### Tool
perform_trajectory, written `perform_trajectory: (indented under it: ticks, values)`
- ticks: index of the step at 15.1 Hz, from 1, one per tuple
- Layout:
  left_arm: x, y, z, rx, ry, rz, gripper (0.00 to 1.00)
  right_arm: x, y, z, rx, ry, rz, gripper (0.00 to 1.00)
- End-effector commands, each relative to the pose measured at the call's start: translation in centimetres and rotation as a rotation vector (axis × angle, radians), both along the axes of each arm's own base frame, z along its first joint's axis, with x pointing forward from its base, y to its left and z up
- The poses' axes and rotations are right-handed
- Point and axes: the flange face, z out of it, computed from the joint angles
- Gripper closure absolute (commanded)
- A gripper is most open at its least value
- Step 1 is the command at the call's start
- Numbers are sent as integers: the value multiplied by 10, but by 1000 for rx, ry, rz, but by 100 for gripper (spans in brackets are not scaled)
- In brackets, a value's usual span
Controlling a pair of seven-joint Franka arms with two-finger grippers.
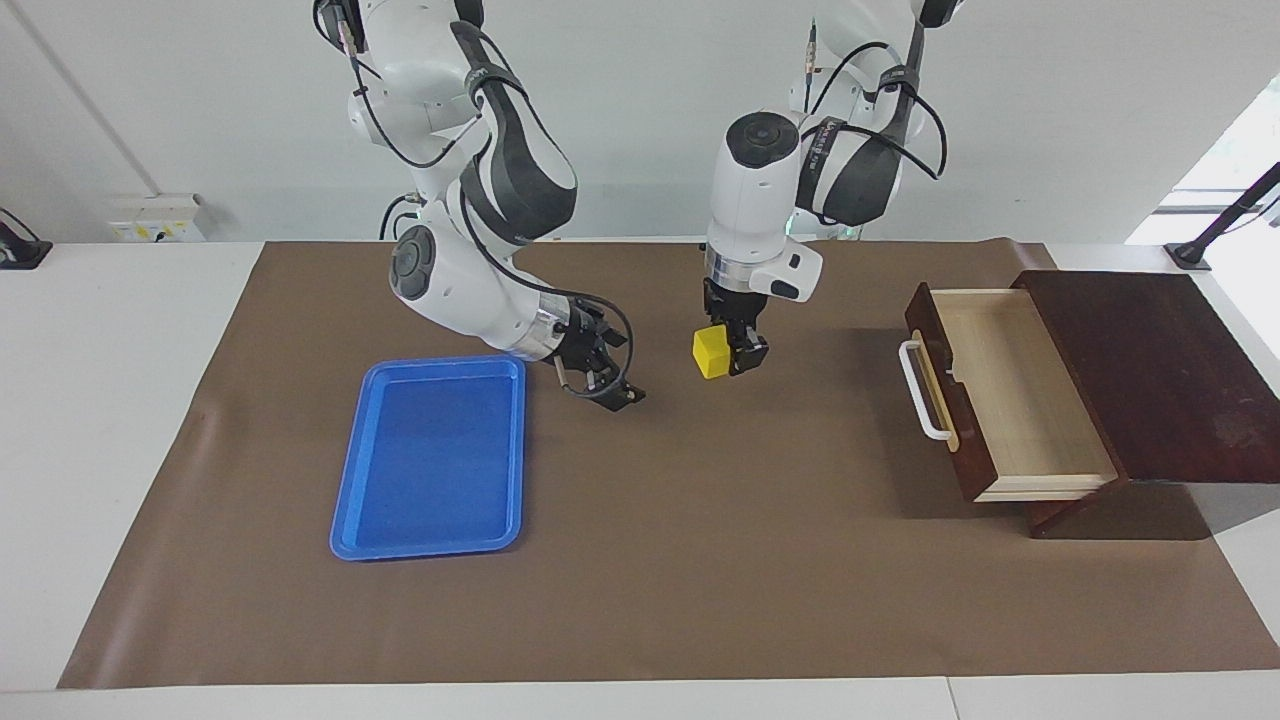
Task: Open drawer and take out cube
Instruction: 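Lift the cube with the left gripper toward the right gripper, then grasp the cube with the right gripper and open the left gripper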
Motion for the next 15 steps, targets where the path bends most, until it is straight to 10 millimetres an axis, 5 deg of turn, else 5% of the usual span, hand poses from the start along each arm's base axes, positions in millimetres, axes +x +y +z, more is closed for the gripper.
perform_trajectory:
  ticks: [1, 15]
  values:
    - [-13, -3, -5, -10, -8, 3, 100, 6, 15, 3, -41, -30, 27, 0]
    - [-16, -7, -11, -23, -21, 35, 100, -19, 73, 9, -66, -35, 86, 0]
